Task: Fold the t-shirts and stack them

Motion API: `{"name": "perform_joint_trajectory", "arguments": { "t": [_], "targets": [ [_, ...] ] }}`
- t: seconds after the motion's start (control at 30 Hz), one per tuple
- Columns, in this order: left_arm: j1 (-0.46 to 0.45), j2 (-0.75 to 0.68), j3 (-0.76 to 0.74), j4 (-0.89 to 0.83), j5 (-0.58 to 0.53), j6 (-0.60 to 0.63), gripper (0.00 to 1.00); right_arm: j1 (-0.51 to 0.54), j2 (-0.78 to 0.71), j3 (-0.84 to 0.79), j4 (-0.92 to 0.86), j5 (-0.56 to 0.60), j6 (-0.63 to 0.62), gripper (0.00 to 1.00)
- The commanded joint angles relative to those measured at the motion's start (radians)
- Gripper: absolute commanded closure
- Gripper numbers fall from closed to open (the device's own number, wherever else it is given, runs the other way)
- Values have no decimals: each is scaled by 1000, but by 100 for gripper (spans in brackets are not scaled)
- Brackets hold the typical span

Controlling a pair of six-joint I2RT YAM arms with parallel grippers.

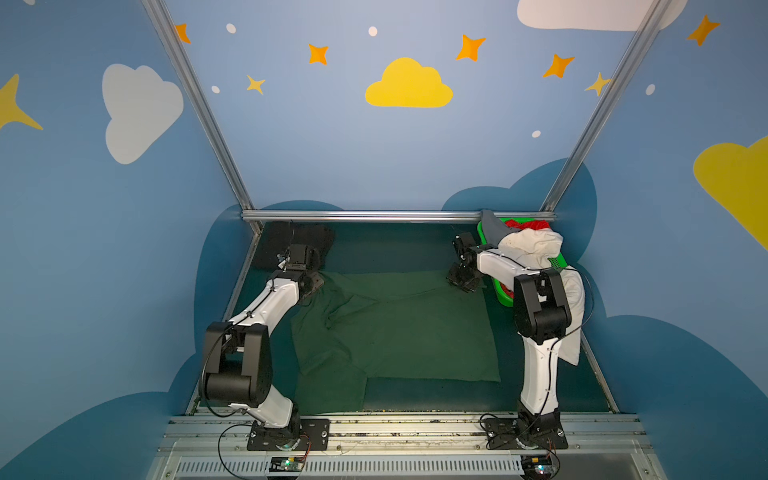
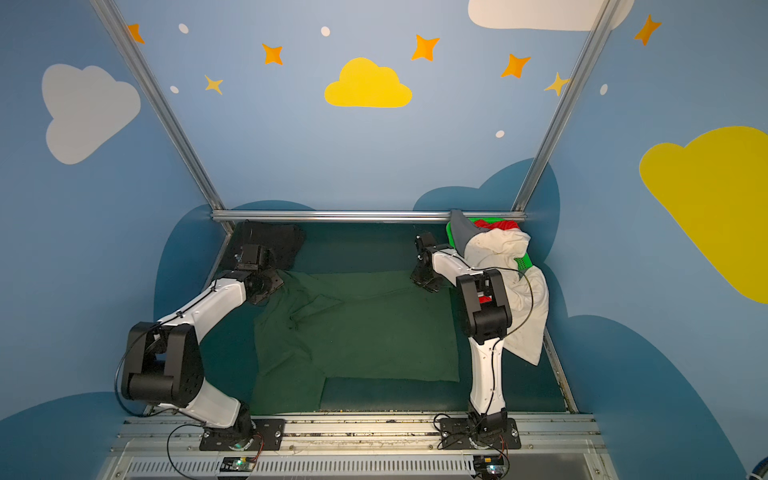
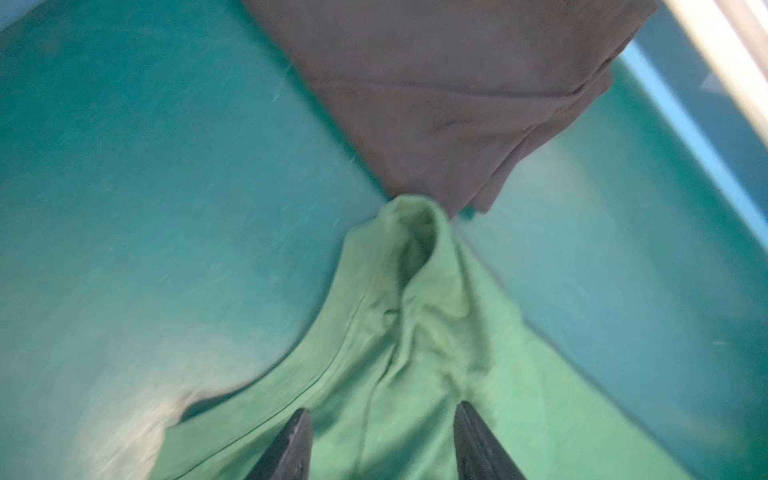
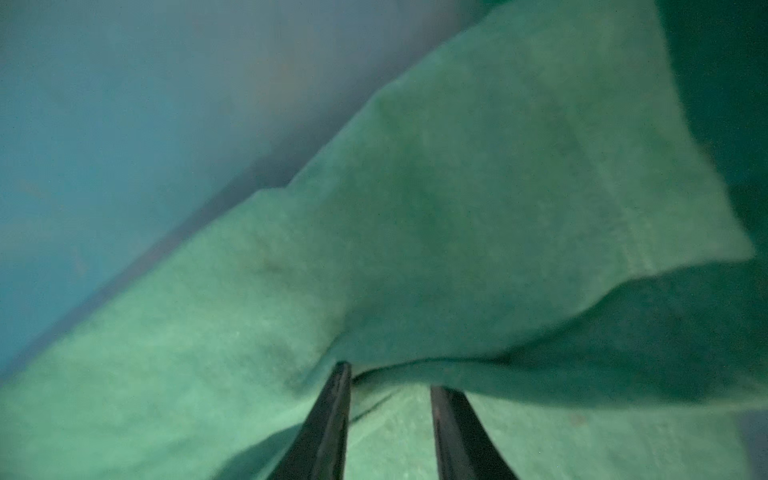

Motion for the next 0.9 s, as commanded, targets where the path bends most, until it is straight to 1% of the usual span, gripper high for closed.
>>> {"name": "perform_joint_trajectory", "arguments": {
  "t": [0.0, 0.07, 0.13, 0.3, 0.5, 0.63, 0.7, 0.8, 0.87],
  "targets": [
    [3, -15, -29, -25, 19, 11, 46, -28, 68, 67, -26, 24, -20, 66],
    [2, -8, -32, -35, 43, 11, 47, -40, 82, 107, -53, 18, -24, 67],
    [-5, -9, -35, -35, 56, 13, 48, -42, 75, 101, -53, 2, -27, 67],
    [-39, -14, -32, -24, 77, 14, 48, -42, 29, -12, -6, -35, -9, 67],
    [-127, -10, 16, -29, 115, 38, 48, -34, -65, -149, 18, -67, -18, 65],
    [-181, 7, 39, -21, 108, 48, 47, -32, -123, -208, 23, -71, -34, 65],
    [-206, 22, 49, -15, 114, 57, 47, -32, -138, -222, 12, -64, -45, 63],
    [-251, 51, 69, -22, 93, 70, 45, -33, -170, -243, -2, -79, -57, 59],
    [-276, 73, 82, -24, 88, 83, 45, -32, -210, -274, 7, -92, -58, 55]
  ]
}}
